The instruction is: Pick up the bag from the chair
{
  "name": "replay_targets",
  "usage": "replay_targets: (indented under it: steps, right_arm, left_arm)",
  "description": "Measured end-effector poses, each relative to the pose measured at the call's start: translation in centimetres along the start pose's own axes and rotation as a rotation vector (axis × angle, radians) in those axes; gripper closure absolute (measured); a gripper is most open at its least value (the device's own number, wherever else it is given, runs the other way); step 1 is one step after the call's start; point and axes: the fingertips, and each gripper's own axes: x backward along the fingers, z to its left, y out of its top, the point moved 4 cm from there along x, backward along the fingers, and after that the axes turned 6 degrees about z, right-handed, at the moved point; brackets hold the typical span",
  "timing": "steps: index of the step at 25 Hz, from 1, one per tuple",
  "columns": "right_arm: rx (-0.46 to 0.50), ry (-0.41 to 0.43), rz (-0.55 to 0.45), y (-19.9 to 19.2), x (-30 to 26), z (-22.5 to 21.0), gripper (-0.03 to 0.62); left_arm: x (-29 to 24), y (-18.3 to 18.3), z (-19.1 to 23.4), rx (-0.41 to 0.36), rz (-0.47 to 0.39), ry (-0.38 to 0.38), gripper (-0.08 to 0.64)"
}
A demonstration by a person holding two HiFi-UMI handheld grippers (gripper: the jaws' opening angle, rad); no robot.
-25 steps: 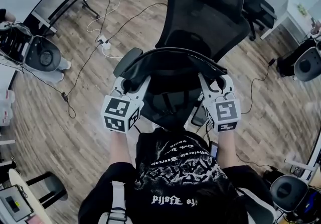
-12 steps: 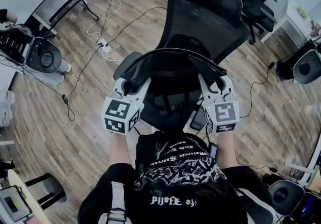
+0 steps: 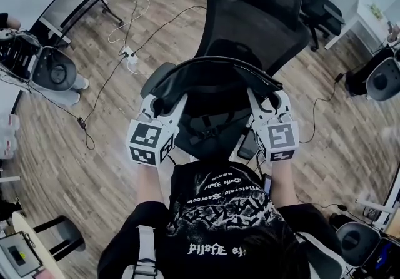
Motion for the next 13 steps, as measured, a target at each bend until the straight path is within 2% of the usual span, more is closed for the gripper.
replay_targets:
  steps: [6, 13]
  right_arm:
    - [-0.002, -0.006, -0.007, -0.17, 0.36, 0.21, 0.462]
    - [0.002, -0.007, 0.014, -1.01, 0.05, 0.06, 0.462]
  left_arm:
    - [0.36, -0.12, -0.21, 0.001, -0.015, -0.009, 0.422]
    - [-0.37, -0.75, -0.36, 0.010, 0.017, -0.008, 0.422]
